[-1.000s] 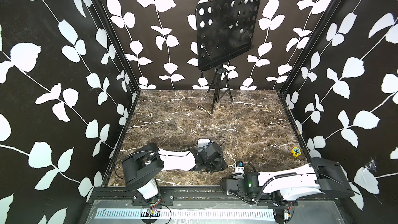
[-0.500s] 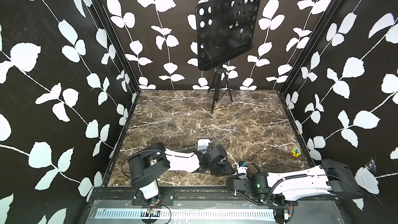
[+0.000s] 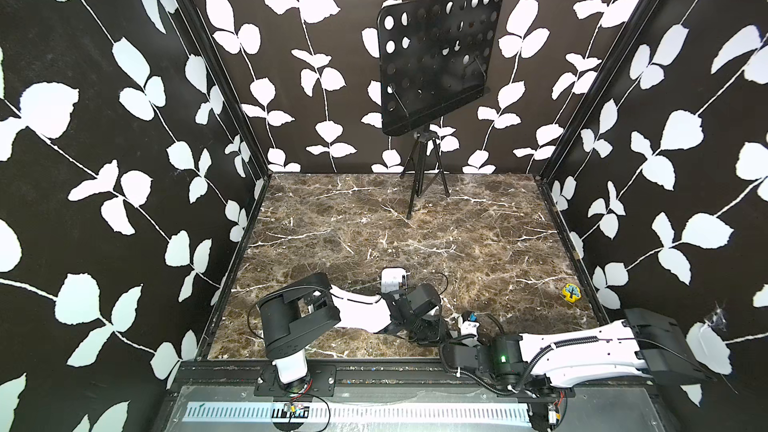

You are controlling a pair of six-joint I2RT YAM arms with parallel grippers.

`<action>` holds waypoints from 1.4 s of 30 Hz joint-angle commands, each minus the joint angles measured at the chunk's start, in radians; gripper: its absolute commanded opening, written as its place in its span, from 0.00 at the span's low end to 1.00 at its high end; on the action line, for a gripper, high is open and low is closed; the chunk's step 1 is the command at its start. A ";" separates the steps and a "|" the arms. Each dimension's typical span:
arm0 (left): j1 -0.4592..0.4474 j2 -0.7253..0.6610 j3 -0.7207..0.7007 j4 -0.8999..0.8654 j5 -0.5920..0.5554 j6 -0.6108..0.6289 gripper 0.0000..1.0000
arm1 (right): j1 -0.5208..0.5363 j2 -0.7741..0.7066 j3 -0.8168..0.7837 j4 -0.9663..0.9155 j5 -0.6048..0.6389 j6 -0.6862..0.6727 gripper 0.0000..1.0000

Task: Insert the battery into the alarm
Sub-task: Pick up the cover from the center of the board.

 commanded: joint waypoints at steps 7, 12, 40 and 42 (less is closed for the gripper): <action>-0.014 0.070 -0.012 0.090 0.014 -0.006 0.37 | -0.018 -0.017 -0.065 0.007 0.090 0.095 0.21; -0.017 0.093 -0.014 0.131 0.007 -0.021 0.35 | -0.017 -0.023 -0.070 0.010 0.087 0.095 0.21; -0.022 0.162 -0.070 0.309 -0.012 -0.059 0.06 | -0.017 -0.069 -0.096 0.012 0.098 0.100 0.20; -0.021 0.165 -0.070 0.318 -0.011 -0.059 0.02 | -0.016 -0.076 -0.100 0.013 0.098 0.102 0.20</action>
